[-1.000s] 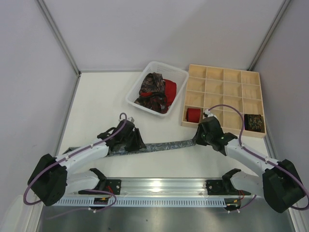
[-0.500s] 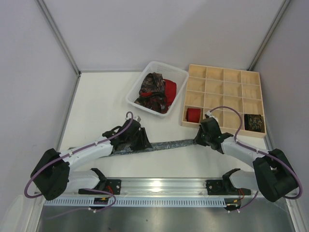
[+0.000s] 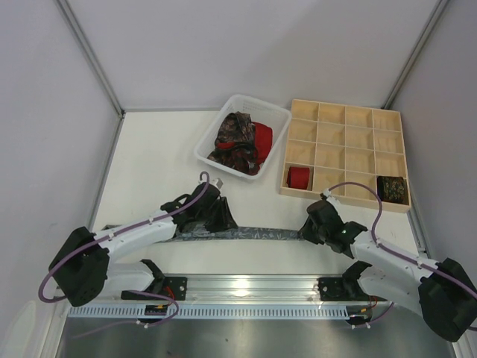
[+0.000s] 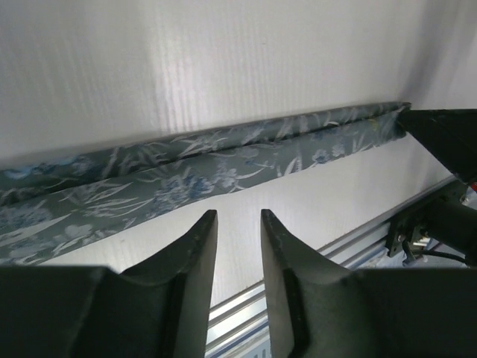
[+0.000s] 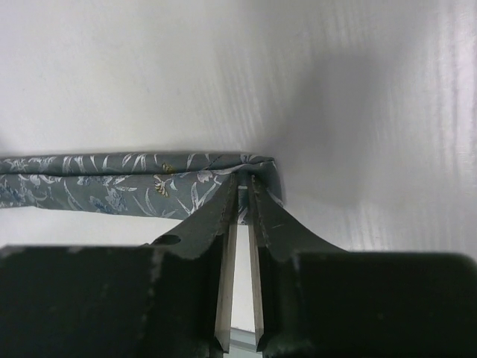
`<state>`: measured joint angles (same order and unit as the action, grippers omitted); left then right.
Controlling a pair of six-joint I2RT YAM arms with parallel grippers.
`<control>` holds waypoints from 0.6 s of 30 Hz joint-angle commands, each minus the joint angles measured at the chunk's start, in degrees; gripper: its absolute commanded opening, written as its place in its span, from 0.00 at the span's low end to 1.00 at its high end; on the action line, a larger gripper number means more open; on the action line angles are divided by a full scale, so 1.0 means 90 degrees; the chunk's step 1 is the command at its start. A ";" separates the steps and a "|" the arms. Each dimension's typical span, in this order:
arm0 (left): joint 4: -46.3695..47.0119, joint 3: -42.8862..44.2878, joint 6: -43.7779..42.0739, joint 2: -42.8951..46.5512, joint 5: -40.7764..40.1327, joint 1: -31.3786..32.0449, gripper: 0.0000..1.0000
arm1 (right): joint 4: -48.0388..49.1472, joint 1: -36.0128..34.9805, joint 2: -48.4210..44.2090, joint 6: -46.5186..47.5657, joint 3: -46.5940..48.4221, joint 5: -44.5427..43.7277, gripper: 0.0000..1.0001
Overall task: Roll the ties
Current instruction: Flatten the tie
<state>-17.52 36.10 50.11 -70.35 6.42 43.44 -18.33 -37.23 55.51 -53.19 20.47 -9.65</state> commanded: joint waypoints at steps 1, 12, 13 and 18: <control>0.0598 0.0091 0.0038 0.0063 0.0410 0.0153 0.33 | -0.0152 -0.0160 0.0063 -0.0019 -0.0087 0.0299 0.16; 0.0835 0.0501 0.0408 -0.0836 0.0237 0.0818 0.20 | -0.0228 -0.0179 0.1811 0.1769 0.1699 0.1620 0.19; 0.0688 0.0462 0.0486 -0.0797 0.0060 0.0818 0.19 | -0.0287 -0.0179 0.1763 0.1769 0.1720 0.1542 0.19; -0.0366 0.0004 0.1121 0.0195 -0.1208 0.0818 0.12 | -0.0561 -0.0179 0.1167 0.1925 0.1749 0.1199 0.22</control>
<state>-14.96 37.50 55.59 -75.44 3.92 50.52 -20.80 -38.68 69.28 -38.63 34.22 2.37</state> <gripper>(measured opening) 0.125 0.209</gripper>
